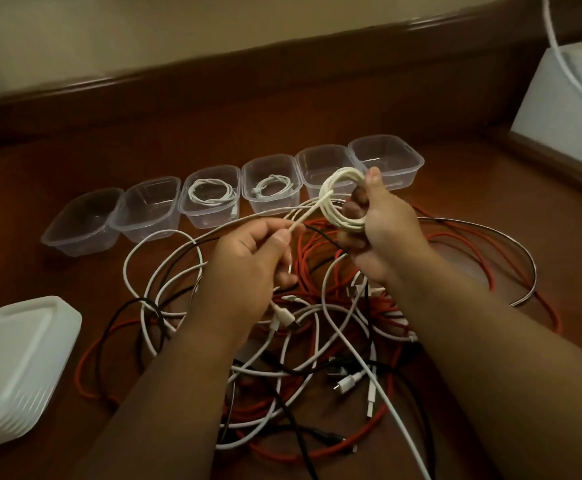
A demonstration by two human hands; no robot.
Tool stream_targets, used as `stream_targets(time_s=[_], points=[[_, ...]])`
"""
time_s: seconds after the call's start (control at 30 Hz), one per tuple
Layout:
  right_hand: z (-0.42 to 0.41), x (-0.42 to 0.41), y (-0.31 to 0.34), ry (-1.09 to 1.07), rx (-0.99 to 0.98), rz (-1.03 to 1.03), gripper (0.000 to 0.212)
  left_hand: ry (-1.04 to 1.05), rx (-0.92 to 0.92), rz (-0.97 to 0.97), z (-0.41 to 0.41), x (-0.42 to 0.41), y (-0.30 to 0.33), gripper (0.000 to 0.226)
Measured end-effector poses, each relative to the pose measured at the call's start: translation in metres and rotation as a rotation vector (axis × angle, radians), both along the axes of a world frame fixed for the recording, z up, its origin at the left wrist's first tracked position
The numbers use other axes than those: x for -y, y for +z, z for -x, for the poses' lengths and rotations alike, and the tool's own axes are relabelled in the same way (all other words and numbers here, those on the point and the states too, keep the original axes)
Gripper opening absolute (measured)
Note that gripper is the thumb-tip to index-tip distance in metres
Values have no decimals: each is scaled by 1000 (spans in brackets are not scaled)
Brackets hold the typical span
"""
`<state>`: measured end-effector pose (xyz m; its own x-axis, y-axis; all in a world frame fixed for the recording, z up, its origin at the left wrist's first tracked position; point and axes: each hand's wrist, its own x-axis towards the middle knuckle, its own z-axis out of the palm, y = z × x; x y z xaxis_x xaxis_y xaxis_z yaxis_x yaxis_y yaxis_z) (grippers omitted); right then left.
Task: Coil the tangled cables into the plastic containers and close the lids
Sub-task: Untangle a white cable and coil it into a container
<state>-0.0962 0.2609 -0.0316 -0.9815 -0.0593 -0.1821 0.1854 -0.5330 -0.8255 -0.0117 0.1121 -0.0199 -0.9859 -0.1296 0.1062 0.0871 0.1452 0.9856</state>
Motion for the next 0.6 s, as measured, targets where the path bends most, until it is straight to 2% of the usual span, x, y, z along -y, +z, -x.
stream_targets(time_s=[0.1,0.17,0.23,0.3,0.37,0.4,0.5,0.6], points=[[-8,4,1,186,78,265,45,25,-116,214,-1,-4,-5,16],[-18,10,0,252,98,322,47,82,-189,326,1,-5,-8,13],[-28,15,1,273,66,338,46,135,-200,306,1,-5,-9,14],[-35,19,4,271,-9,328,42,154,-169,175,2,-5,-8,16],[-37,20,3,236,-113,193,36,181,-132,48,1,-6,-6,17],[-38,20,1,210,-175,64,35,191,-104,-29,2,-8,-6,17],[-38,21,-5,141,-288,-457,40,200,-24,-271,3,-14,-8,15],[-37,23,-9,86,-288,-654,38,127,-21,-397,2,-20,-8,21]])
